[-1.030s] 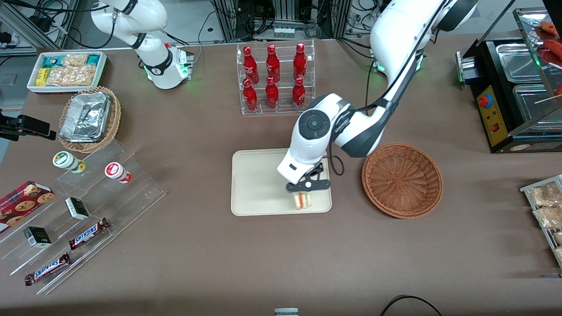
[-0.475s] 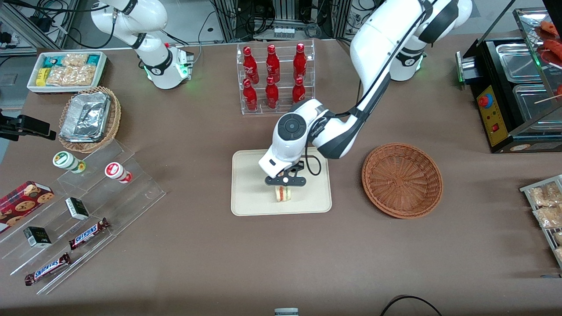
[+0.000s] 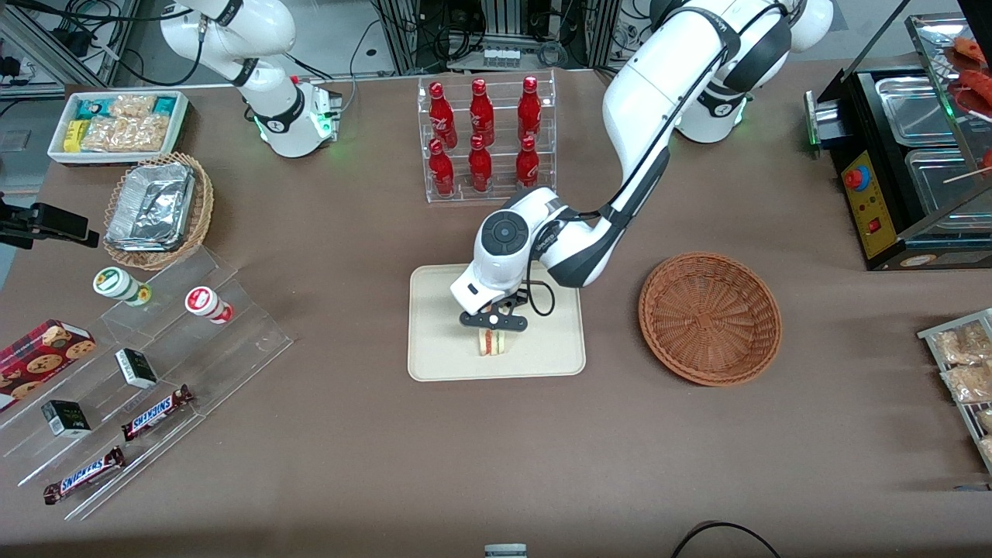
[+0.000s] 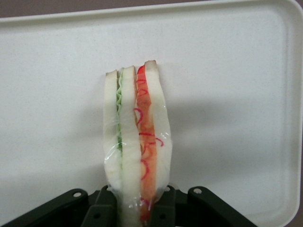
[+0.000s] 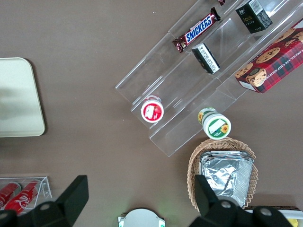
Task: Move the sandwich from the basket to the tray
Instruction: 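Lower the sandwich onto the tray and open the left gripper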
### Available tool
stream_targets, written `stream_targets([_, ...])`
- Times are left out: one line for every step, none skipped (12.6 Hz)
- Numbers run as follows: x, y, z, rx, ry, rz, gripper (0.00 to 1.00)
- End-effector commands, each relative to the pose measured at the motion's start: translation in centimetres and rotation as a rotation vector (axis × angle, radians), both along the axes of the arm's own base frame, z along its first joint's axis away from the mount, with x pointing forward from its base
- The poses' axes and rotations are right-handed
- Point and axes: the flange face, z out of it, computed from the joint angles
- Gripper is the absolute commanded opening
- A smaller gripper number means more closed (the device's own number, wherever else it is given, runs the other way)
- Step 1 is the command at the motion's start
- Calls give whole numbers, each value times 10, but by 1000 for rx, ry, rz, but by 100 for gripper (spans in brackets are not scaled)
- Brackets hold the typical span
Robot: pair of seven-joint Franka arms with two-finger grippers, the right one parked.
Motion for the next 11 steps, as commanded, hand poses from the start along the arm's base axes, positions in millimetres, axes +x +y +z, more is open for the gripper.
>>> stream_targets([3, -5, 5, 0, -25, -10, 100])
stream_targets([3, -5, 8, 1, -26, -9, 100])
stream_targets([5, -4, 13, 0, -33, -7, 100])
stream_targets([9, -4, 26, -8, -50, -4, 100])
stream_targets([12, -2, 61, -23, -78, 1, 100])
stream_targets([15, 4, 93, -29, -85, 20, 100])
stream_targets([14, 9, 125, -23, -90, 36, 100])
stream_targets([23, 26, 151, -16, -92, 81, 100])
stream_targets([26, 41, 180, -5, -92, 133, 100])
stream_targets([25, 55, 208, 13, -91, 182, 100])
stream_targets([31, 86, 235, 27, -98, 251, 100])
